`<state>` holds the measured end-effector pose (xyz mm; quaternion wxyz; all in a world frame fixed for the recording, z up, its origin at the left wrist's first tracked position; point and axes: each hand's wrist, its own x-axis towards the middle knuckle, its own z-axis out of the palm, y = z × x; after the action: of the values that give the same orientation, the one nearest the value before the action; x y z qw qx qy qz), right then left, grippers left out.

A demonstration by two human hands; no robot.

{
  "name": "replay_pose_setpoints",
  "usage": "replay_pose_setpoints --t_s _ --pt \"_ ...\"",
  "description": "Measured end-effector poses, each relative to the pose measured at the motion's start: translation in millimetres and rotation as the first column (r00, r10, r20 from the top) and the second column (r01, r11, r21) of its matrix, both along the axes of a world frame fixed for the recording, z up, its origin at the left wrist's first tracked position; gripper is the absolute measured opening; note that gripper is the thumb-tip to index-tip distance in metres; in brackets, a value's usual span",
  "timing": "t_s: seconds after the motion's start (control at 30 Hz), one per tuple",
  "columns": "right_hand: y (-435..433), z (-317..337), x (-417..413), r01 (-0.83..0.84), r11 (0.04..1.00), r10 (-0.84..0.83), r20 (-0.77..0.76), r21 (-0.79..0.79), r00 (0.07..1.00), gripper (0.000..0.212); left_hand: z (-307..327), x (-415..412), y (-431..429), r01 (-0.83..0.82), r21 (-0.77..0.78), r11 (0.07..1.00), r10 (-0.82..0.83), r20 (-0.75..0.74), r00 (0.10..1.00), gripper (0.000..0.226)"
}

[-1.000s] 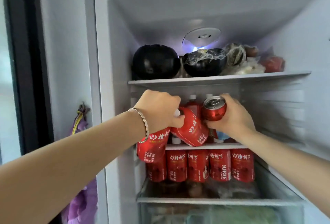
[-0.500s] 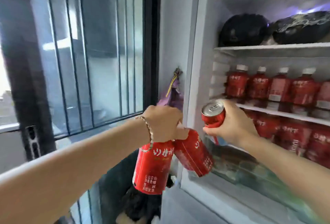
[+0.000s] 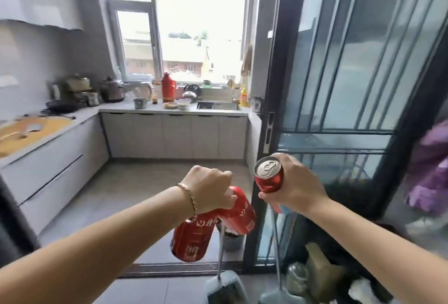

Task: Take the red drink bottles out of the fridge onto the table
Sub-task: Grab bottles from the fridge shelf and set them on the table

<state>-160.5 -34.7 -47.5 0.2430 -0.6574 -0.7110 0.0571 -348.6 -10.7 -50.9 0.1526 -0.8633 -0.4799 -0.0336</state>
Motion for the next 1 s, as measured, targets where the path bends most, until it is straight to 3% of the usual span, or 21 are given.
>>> replay_pose_setpoints --t_s 0.17,0.37,0.67,1.0 --pt "21 -22 -177 -0.255 0.963 0.257 0.017 -0.089 0.966 0.078 -21 -175 -28 -0.279 -0.031 0.96 0.278 -0.012 0.96 0.037" --pt "7 -39 -409 -0.537 0.832 0.543 0.01 -0.141 0.839 0.081 -30 -382 -92 -0.563 -0.059 0.824 0.561 -0.047 0.826 0.038" --pt "-46 -52 -677 -0.848 0.509 0.859 0.024 -0.148 0.512 0.076 -46 -592 -203 -0.888 -0.116 0.444 0.891 -0.05 0.452 0.028" --pt "-113 -87 -938 -0.976 0.071 0.997 0.031 -0.205 0.066 0.076 -72 -779 -310 -0.978 -0.206 0.0 1.0 -0.019 0.004 0.026"
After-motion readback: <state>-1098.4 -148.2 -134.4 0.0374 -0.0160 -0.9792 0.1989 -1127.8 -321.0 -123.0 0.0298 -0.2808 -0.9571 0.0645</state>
